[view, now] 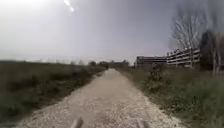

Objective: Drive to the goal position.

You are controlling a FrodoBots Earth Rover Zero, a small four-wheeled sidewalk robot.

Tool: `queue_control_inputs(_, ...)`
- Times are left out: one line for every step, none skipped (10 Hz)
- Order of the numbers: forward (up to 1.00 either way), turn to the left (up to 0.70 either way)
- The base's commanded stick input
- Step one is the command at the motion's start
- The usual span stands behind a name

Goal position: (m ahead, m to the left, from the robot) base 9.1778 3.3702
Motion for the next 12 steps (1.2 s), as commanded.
queue_control_inputs(1.0, 0.07)
queue_control_inputs(1.0, 0.0)
queue_control_inputs(1.0, 0.0)
queue_control_inputs(1.0, 0.0)
queue_control_inputs(1.0, -0.01)
queue_control_inputs(1.0, -0.09)
queue_control_inputs(1.0, -0.22)
queue_control_inputs(1.0, -0.38)
queue_control_inputs(1.0, 0.0)
queue_control_inputs(1.0, 0.0)
queue_control_inputs(1.0, 0.0)
queue_control_inputs(1.0, 0.0)
